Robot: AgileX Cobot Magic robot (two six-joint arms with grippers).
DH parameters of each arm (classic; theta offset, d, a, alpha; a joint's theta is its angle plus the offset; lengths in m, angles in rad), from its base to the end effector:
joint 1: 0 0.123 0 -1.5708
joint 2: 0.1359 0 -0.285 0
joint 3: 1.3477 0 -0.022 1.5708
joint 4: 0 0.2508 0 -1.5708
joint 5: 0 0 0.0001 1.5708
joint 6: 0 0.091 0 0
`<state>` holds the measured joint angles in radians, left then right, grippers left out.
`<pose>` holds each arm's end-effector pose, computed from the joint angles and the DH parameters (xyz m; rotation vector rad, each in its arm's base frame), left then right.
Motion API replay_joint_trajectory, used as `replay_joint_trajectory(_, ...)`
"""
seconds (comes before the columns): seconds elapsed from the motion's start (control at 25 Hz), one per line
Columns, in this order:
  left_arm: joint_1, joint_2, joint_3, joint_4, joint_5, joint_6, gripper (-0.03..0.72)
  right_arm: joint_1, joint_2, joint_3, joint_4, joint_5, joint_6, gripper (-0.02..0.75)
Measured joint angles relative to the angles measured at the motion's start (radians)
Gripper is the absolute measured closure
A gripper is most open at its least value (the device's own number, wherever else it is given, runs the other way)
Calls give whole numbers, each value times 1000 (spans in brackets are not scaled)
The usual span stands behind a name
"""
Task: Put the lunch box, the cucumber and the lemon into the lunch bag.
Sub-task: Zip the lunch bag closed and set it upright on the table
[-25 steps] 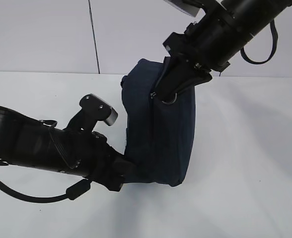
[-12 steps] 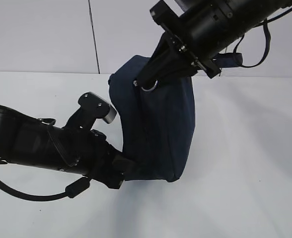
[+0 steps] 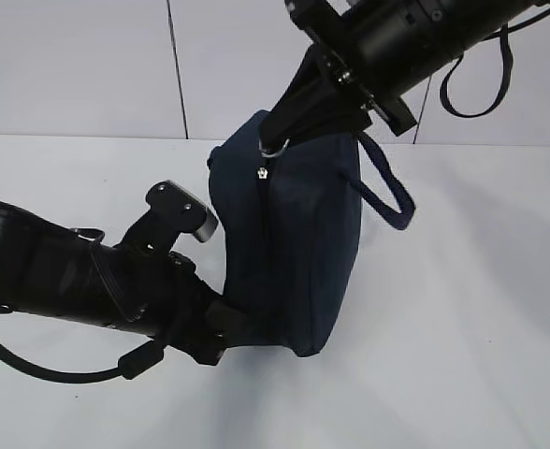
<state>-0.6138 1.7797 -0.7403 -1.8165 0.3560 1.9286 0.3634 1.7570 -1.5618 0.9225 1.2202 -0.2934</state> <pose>0.2401 -0.2069 0.1347 1.0062 2.2567 -0.6486 0.3191 0.1943 0.3335 -0.5667 2.5941 1.2968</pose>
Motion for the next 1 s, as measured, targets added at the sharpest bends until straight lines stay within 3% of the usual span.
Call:
replay_joint_trajectory(0.28,0,2,1,1,-10,0,676,-8,-13,-6,-115,-31,-53,717)
replay_joint_trajectory(0.72,0,6,6,5,-21,0,676,-8,72,-12,-118,-120,-238,717)
replay_joint_trajectory(1.0,0,6,6,5,-30,0,676,-8,76,-12,-194,-197,-288,717)
